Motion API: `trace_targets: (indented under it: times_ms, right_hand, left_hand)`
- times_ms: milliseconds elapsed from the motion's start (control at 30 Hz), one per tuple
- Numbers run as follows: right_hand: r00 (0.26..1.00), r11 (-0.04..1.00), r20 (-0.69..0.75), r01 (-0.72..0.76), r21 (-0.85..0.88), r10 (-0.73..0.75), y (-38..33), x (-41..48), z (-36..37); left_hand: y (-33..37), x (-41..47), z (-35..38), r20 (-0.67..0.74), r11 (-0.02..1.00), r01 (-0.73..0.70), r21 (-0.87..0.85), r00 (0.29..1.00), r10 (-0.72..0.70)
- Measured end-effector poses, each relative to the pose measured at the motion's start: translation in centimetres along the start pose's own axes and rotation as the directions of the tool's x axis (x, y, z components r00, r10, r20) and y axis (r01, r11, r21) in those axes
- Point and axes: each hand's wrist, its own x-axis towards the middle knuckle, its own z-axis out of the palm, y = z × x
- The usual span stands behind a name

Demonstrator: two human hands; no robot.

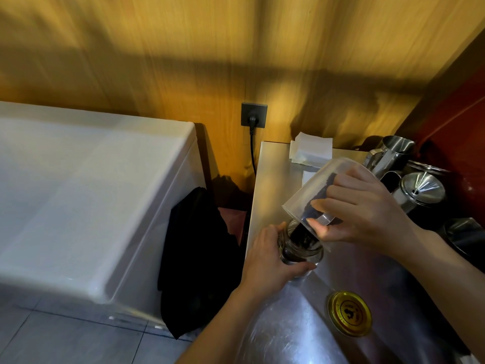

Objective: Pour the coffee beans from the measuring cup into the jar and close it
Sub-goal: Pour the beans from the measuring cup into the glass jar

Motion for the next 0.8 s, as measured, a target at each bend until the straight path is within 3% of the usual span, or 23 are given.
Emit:
trace_targets:
  times_ms: [800]
  right_hand:
    - [1.0,1.0,0.013,0.024,0.013,-0.024,-0.32,-0.33,-0.33]
  left_hand:
    - [0.14,-0.05,0.13,-0.016,1.0,0.007,0.003,1.0,-0.007]
